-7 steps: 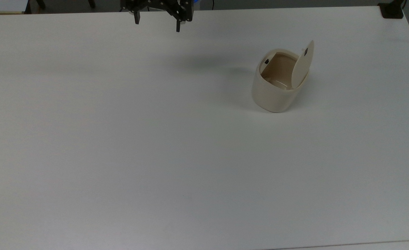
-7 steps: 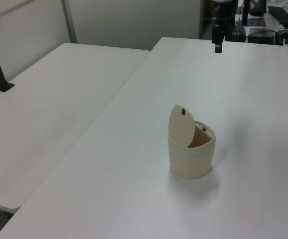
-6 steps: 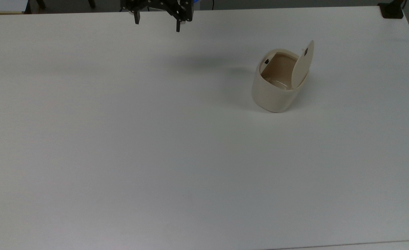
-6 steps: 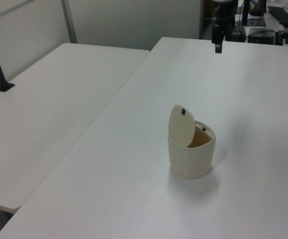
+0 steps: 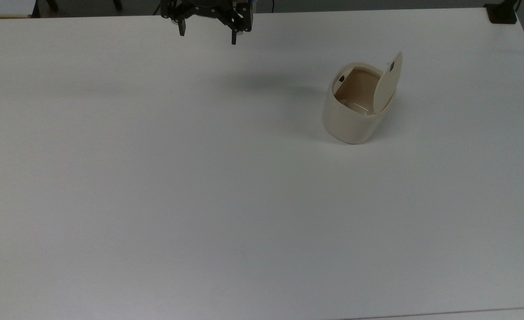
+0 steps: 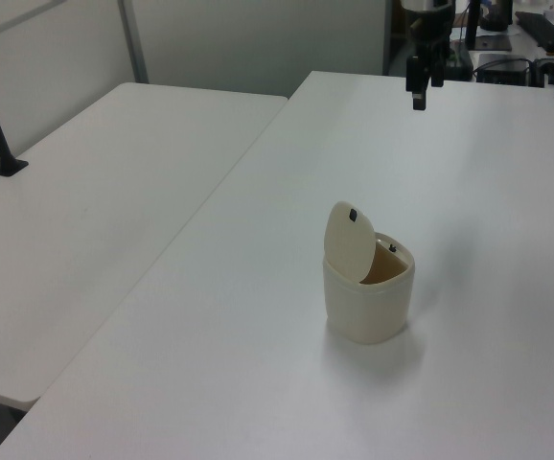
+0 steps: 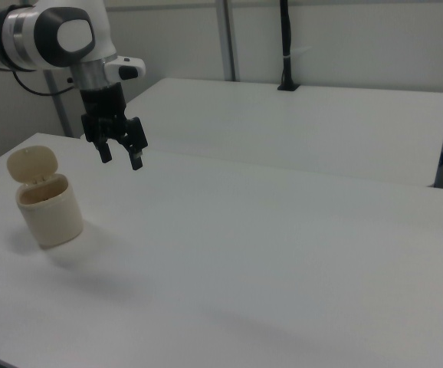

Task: Close the trash bin
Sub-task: 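Move the gripper from its start pose toward the cream trash bin, then lower the gripper to the raised lid edge of the bin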

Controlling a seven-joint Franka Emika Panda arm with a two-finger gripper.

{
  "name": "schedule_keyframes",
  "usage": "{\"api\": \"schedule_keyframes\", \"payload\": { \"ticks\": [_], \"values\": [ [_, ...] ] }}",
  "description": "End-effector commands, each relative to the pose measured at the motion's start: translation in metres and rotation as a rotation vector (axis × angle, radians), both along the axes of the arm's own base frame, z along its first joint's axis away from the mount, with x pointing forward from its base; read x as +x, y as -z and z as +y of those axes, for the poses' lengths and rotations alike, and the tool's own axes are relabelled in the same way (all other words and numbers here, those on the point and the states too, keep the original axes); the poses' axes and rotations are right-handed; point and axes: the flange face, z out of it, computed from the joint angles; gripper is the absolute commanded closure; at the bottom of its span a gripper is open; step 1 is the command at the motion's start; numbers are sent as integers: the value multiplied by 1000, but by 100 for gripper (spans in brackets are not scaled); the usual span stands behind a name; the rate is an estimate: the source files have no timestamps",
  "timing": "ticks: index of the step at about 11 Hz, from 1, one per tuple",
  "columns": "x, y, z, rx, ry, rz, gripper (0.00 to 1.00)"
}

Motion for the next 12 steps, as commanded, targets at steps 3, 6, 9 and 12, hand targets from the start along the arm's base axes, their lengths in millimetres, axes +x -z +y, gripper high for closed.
{"api": "schedule_keyframes", "payload": {
  "ticks": [3,6,9,12],
  "values": [
    [4,5,20,64,-209,2,25],
    [19,7,76,184,-409,-67,87],
    [42,26,159,234,-553,-211,100],
    [54,18,222,246,-631,-290,100]
  ]
}}
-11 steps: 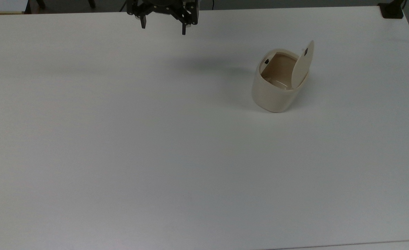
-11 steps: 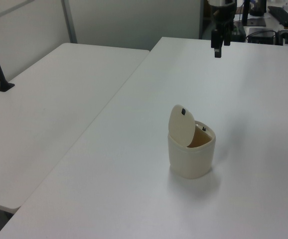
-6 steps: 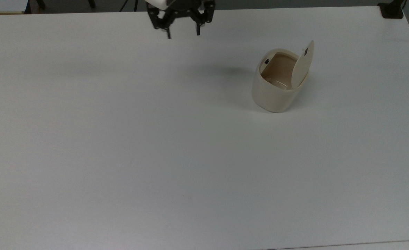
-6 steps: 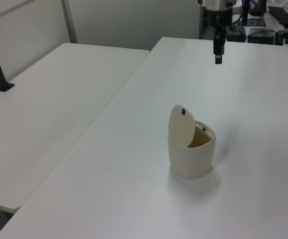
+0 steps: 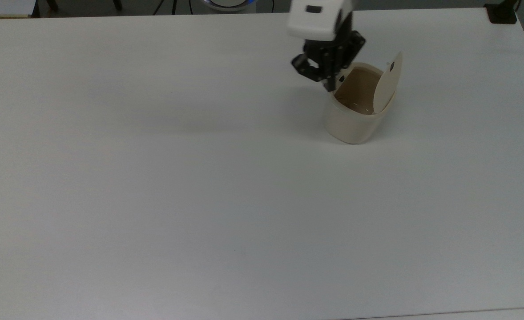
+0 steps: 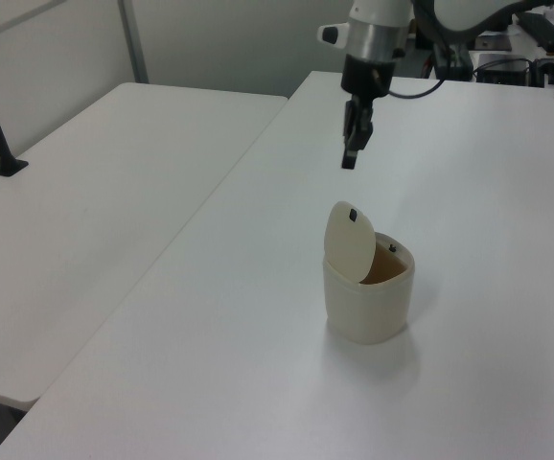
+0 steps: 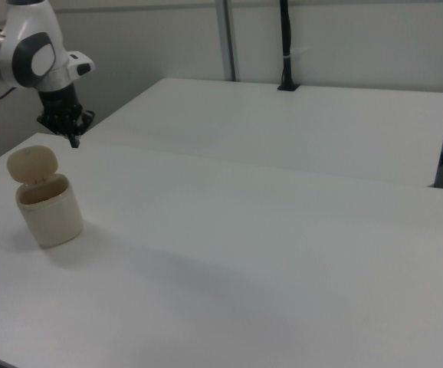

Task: Close the trash bin
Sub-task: 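Lower the gripper to the raised lid edge of the bin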

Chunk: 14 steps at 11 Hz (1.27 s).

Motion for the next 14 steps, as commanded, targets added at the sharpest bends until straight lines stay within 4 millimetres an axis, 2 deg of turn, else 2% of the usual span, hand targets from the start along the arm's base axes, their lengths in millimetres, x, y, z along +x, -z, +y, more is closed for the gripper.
{"api": "schedule_keyframes", "payload": {
  "ticks": [1,2,4,7,10,14],
  "values": [
    [14,-12,54,34,-80,-65,100],
    [14,-15,68,39,-98,-76,100],
    [9,-1,100,32,-146,-64,100],
    [-10,7,136,30,-206,-52,100],
    [-11,7,131,12,-222,-44,100],
    [-28,21,101,-80,-371,127,100]
  ]
}}
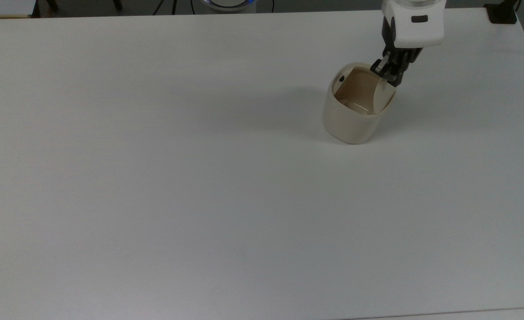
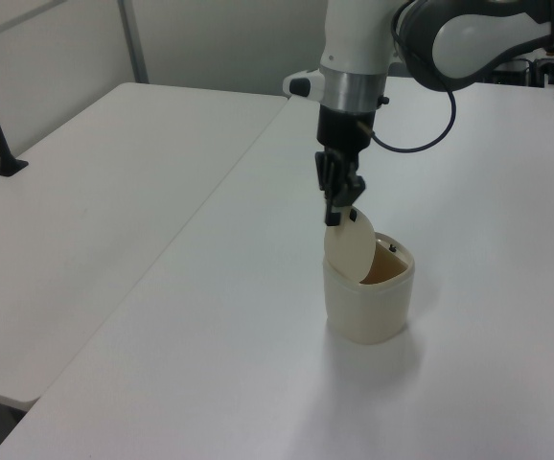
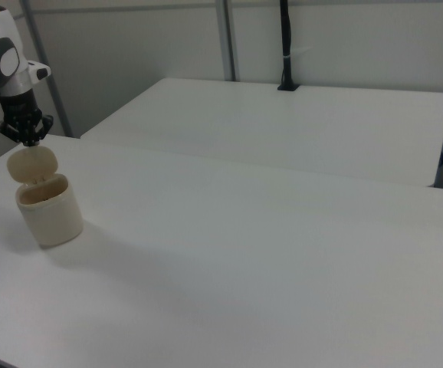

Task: Close the trash bin
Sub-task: 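Push the open lid down over the bin opening with the gripper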

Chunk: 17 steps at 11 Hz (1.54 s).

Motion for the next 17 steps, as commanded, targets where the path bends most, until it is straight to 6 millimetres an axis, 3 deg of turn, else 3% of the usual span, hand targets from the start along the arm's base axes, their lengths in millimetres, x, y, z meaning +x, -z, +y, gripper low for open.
{"api": "schedule_keyframes", "payload": {
  "ticks": [1,5,12,14,15,16,17],
  "values": [
    [-12,9,-29,-62,-87,107,100],
    [-20,66,-44,-145,-88,190,100],
    [-19,105,-36,-143,-74,165,100],
    [-17,100,-36,-136,-62,149,100],
    [-18,84,-43,-128,-46,140,100],
    [-22,58,-54,-119,-4,136,100],
    [-25,28,-77,-112,60,137,100]
  ]
}}
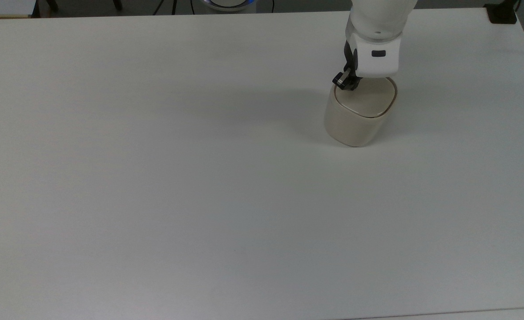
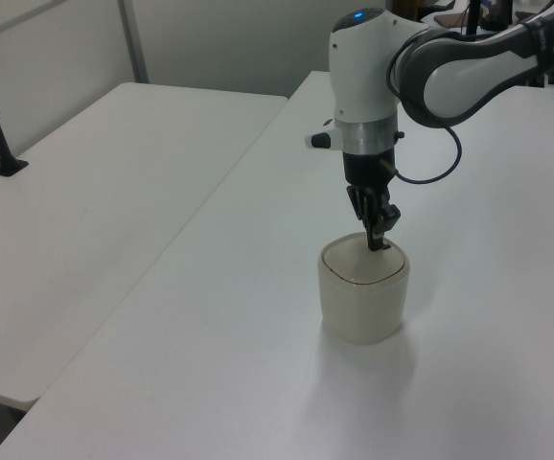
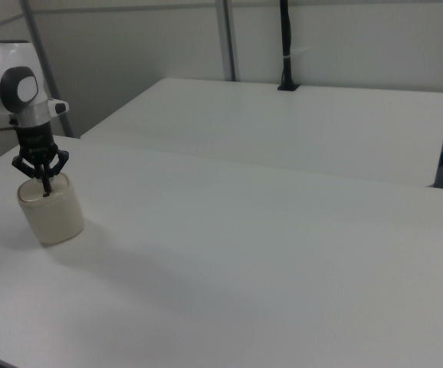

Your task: Close the trash bin

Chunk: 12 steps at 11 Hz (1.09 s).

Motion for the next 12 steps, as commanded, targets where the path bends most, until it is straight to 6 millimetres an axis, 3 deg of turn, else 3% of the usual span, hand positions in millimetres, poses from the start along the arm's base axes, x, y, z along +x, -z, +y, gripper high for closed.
{"api": "schedule_keyframes", "payload": {
  "ticks": [1,2,3,4,5,8,9,12],
  "values": [
    [-17,-70,-60,-7,130,-30,100],
    [-18,-87,-92,-43,180,-25,88],
    [-17,-101,-127,-85,264,-23,66],
    [-16,-115,-174,-109,389,-19,40],
    [-16,-126,-216,-113,485,-20,0],
    [-20,-144,-295,-155,762,-45,0],
    [-20,-139,-310,-169,866,-36,0],
    [-21,-147,-329,-153,948,-54,0]
  ]
}}
